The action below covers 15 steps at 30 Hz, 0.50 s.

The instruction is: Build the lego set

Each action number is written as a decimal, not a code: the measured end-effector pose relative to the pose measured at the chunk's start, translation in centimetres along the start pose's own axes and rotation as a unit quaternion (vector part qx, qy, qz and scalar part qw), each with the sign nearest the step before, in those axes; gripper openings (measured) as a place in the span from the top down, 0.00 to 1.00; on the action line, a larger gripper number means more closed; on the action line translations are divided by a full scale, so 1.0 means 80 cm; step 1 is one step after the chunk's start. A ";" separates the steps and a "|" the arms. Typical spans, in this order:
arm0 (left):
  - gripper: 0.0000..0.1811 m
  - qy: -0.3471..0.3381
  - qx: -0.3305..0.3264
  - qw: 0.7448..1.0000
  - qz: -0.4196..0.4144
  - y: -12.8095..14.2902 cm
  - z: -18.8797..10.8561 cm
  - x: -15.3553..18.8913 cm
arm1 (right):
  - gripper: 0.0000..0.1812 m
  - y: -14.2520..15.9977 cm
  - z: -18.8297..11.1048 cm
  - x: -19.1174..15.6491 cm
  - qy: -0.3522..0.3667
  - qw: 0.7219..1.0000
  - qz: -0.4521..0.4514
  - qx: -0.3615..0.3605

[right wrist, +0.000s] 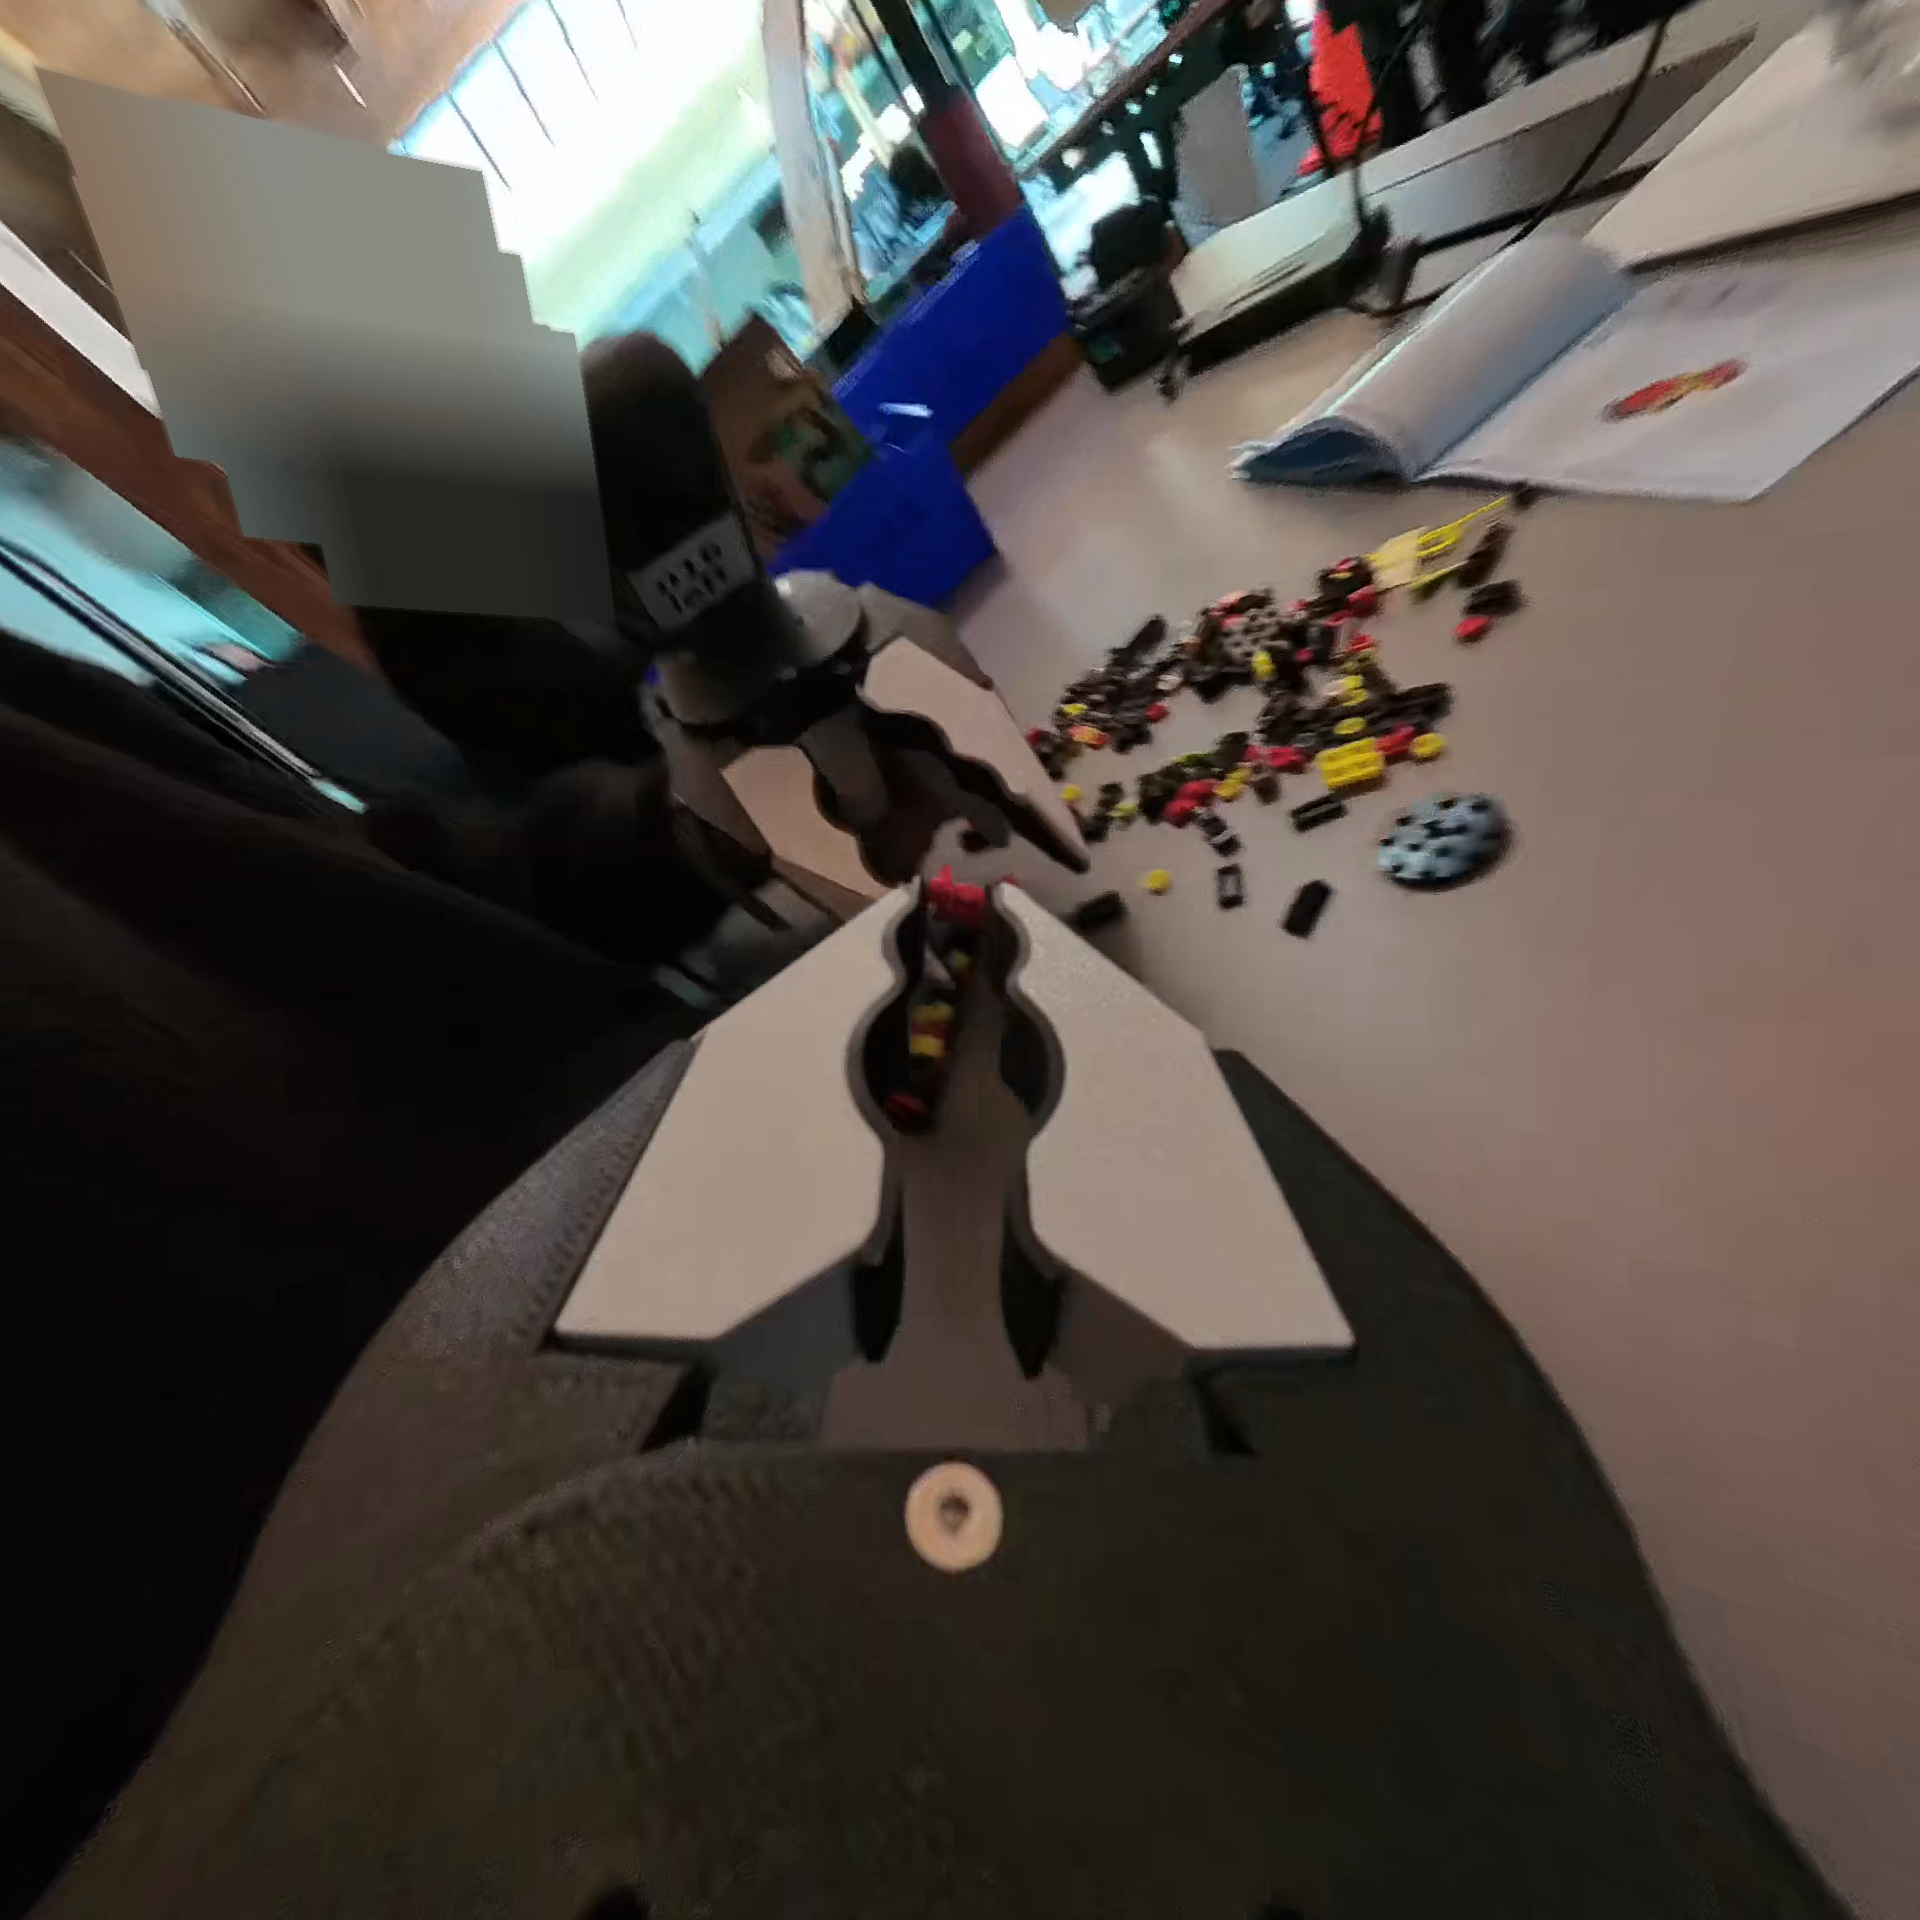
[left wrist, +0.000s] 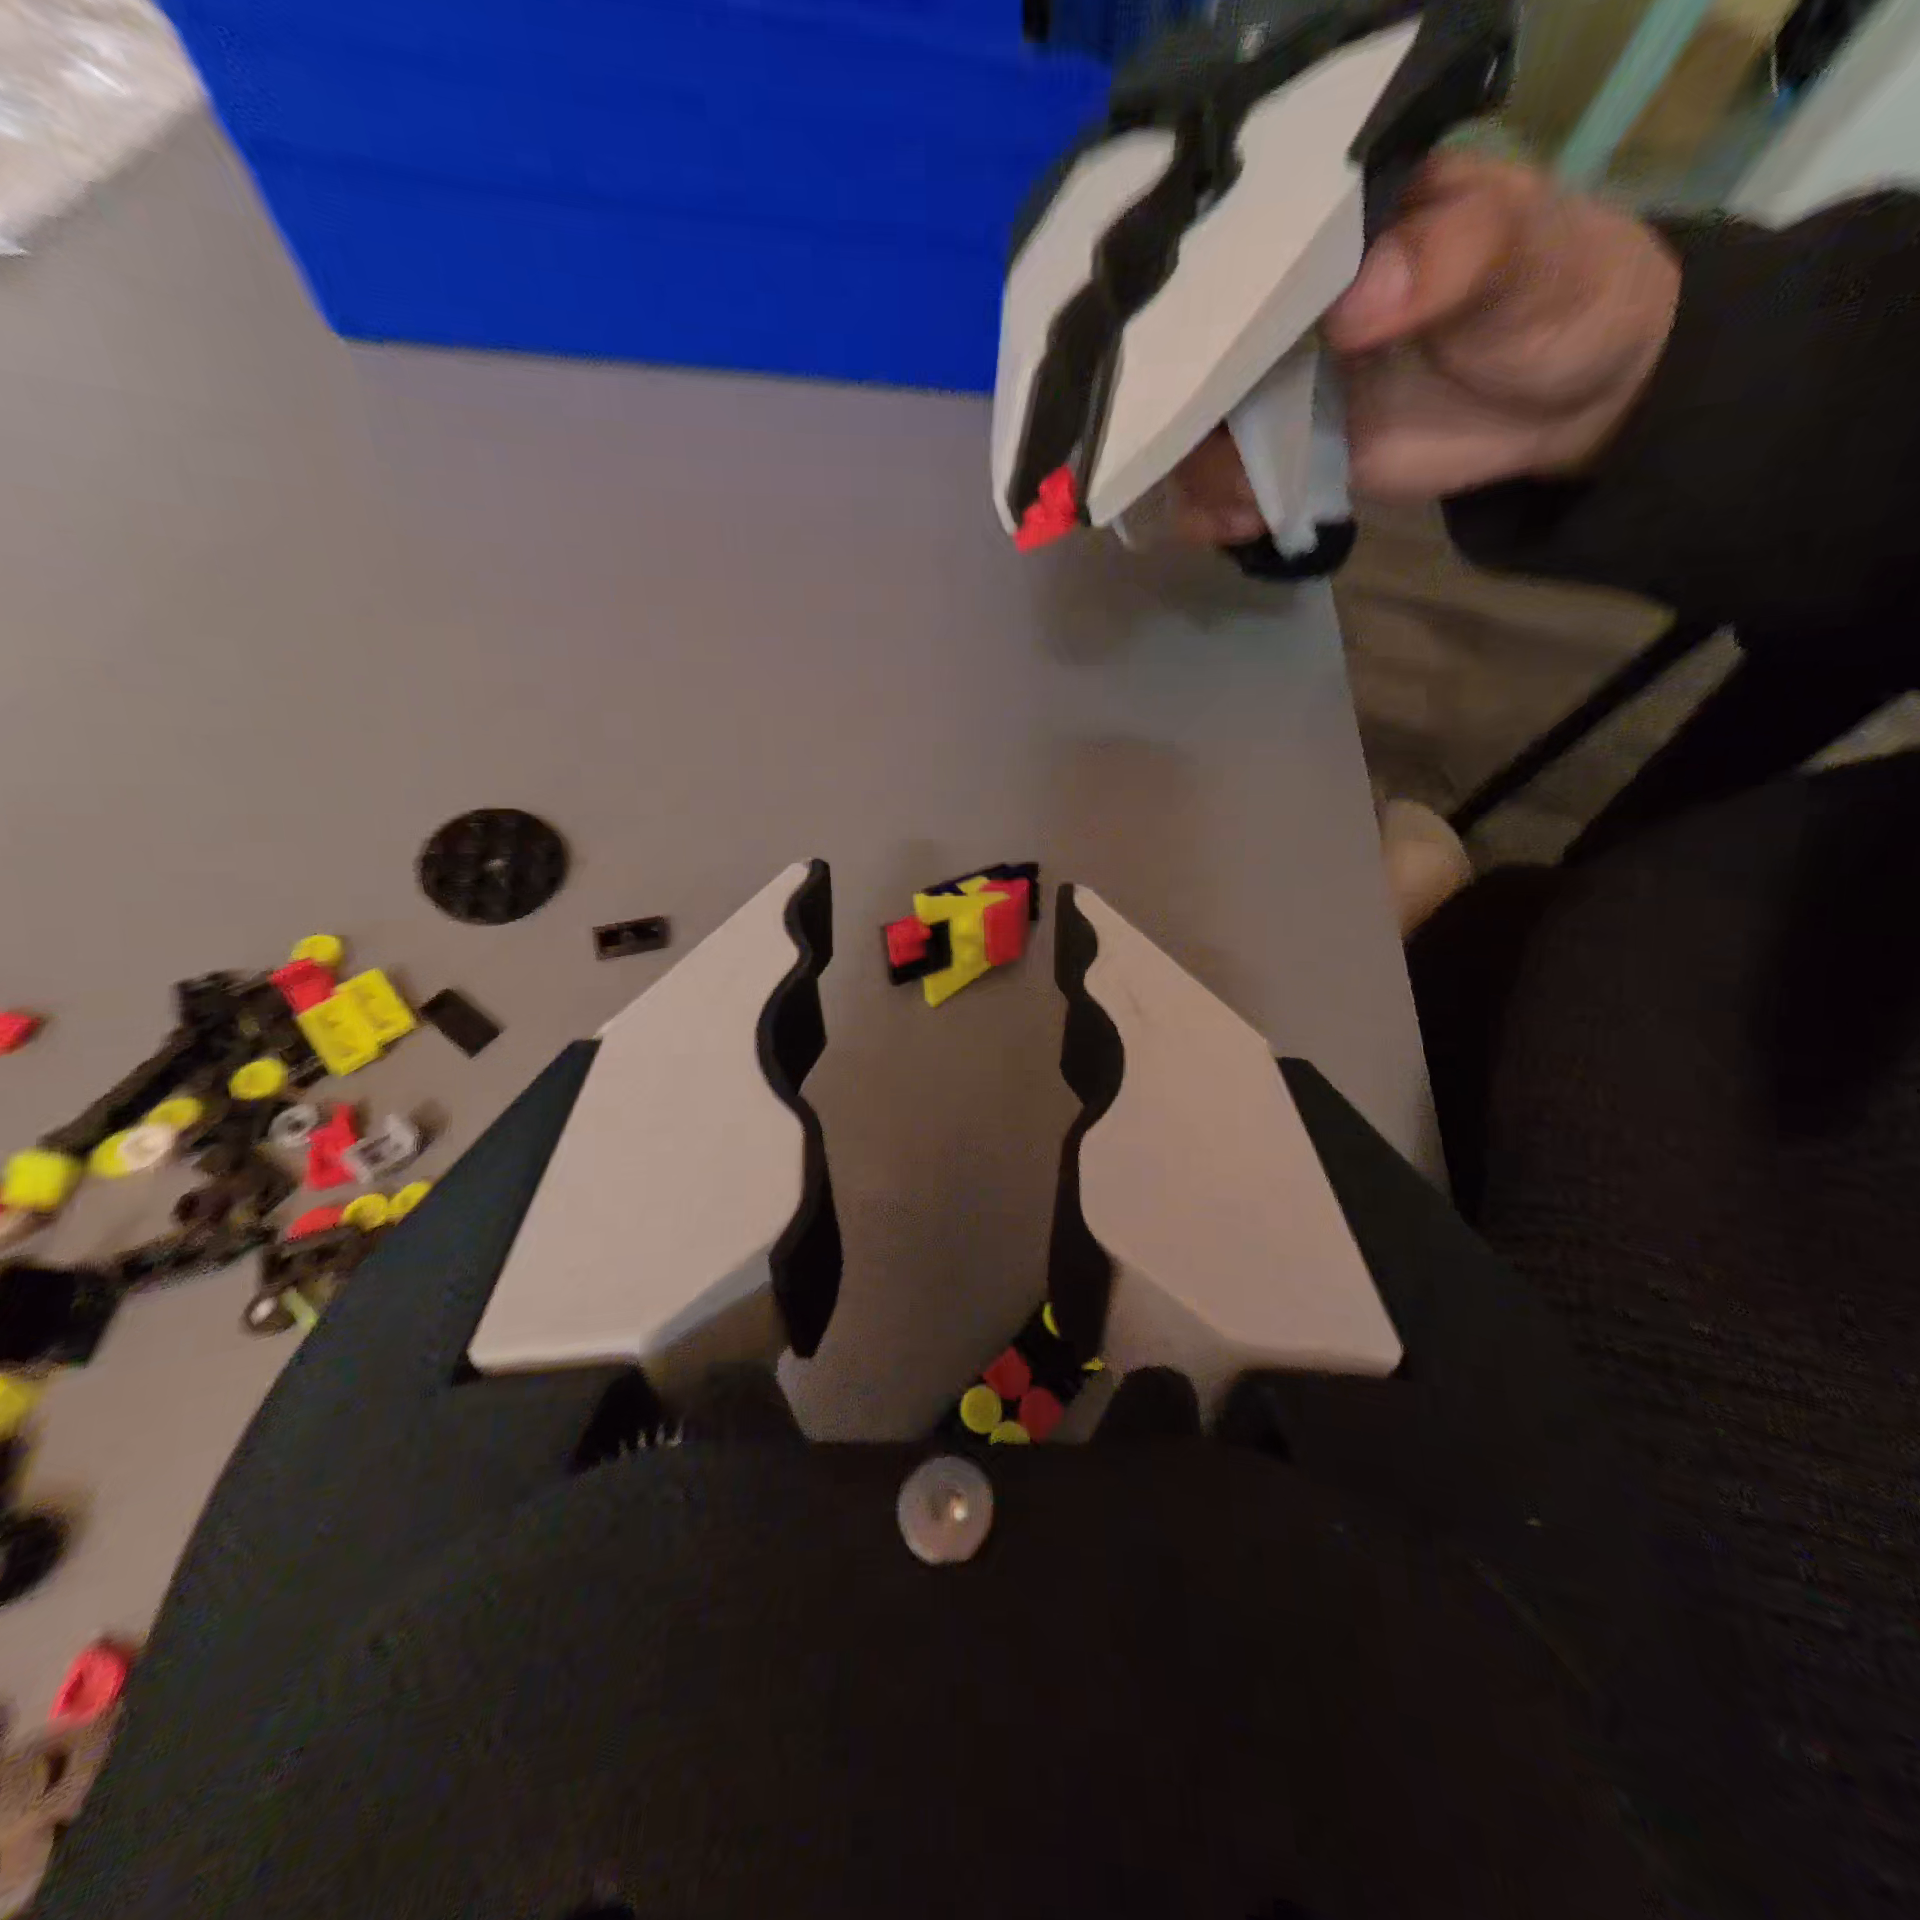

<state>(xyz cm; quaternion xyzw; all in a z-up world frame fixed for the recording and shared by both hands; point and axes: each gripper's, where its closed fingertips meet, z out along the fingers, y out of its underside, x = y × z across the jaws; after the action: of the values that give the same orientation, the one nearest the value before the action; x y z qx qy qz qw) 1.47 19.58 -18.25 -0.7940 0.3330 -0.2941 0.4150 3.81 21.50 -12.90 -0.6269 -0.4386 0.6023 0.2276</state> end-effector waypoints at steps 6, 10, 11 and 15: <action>0.76 0.080 -0.166 0.980 0.075 0.027 0.045 0.010 | 0.95 0.030 -0.029 0.001 0.043 0.993 -0.105 -0.029; 0.78 0.119 -0.267 0.950 0.109 0.047 0.054 0.009 | 0.95 0.081 -0.035 0.005 0.061 0.971 -0.191 -0.126; 0.81 0.123 -0.285 0.944 0.115 0.050 0.054 0.009 | 0.95 0.094 -0.033 0.005 0.057 0.962 -0.222 -0.150; 0.86 0.128 -0.327 0.929 0.116 0.054 0.046 0.007 | 0.94 0.120 -0.015 -0.001 0.037 0.933 -0.300 -0.197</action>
<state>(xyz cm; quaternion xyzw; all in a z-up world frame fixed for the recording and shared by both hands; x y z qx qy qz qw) 3.27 18.96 -23.62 -0.7971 0.5506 -0.2184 0.1172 7.63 16.82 -20.50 -0.5208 -0.7071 0.3837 0.2856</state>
